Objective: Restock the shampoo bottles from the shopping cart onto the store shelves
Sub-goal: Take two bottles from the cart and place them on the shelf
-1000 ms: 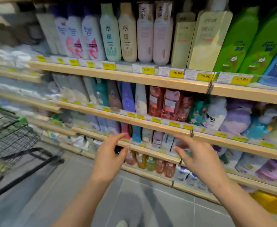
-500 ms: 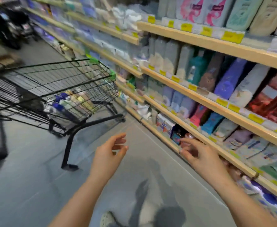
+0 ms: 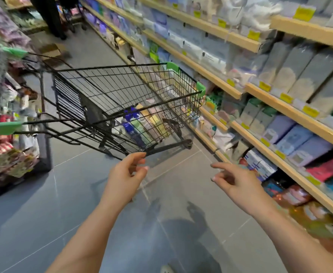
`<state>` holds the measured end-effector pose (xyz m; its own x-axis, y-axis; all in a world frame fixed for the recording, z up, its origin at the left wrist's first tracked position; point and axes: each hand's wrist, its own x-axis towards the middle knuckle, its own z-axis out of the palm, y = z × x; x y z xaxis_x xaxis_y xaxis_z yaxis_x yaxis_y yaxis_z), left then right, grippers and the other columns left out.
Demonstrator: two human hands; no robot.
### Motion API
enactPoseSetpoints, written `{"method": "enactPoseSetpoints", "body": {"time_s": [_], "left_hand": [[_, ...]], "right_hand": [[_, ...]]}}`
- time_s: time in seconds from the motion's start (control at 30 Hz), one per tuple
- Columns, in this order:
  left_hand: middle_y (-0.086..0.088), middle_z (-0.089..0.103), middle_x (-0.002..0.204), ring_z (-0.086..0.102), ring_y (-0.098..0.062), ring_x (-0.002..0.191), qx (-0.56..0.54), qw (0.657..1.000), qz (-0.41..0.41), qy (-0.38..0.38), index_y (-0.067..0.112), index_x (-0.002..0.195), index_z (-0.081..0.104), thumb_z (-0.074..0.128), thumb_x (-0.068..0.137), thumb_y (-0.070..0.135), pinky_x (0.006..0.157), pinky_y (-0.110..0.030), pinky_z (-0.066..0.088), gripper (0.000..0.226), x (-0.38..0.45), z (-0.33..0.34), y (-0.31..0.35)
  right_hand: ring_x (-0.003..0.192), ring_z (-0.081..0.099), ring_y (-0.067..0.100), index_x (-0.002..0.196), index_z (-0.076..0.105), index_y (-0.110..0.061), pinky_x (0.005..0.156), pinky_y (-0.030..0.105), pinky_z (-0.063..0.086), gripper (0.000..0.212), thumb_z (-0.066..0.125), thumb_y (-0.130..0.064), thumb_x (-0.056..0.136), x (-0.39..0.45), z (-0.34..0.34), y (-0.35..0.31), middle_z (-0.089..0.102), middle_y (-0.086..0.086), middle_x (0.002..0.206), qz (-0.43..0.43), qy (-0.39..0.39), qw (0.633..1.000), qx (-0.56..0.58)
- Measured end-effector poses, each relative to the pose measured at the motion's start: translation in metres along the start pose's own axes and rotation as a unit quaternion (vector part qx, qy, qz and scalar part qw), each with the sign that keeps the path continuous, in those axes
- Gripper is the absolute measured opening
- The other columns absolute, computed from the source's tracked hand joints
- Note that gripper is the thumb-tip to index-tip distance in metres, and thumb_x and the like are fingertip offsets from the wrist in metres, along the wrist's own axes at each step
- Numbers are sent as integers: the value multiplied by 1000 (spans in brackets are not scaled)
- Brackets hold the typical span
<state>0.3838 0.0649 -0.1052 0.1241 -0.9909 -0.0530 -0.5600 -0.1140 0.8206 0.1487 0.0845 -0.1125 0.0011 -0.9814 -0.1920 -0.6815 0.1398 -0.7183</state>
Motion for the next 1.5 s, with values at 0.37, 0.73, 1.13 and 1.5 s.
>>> {"method": "enactPoseSetpoints", "body": {"time_s": [0.37,0.73,1.13,1.5], "left_hand": [[4,62,90,58,-10,77,68,997,19,-18,14,111,60,61,81,8,81,-24,46,30,134,-14,2],[2,62,111,58,-15,103,164,986,13,-23,18,117,57,57,85,14,86,-18,39,32,324,-6,30],[1,44,139,34,-19,130,348,912,44,-215,22,130,44,50,88,18,105,-30,28,42,461,31,-33],[-4,33,145,28,-25,134,425,800,126,-405,22,136,33,48,85,11,105,-36,29,54,552,86,-112]], "right_hand": [[88,61,14,117,57,-23,82,29,44,29,56,-22,88,145,10,-42,65,-8,83,-11,-45,999,3],[85,57,10,120,57,-21,84,25,45,33,57,-20,87,374,-2,-86,58,-9,85,-83,-116,990,-13],[104,59,17,122,55,-21,86,24,43,32,52,-22,90,494,52,-79,66,-1,113,-38,-186,976,-106],[110,56,29,120,53,-8,87,33,45,34,50,-24,90,535,139,-57,60,15,119,99,-286,939,-164]]}}
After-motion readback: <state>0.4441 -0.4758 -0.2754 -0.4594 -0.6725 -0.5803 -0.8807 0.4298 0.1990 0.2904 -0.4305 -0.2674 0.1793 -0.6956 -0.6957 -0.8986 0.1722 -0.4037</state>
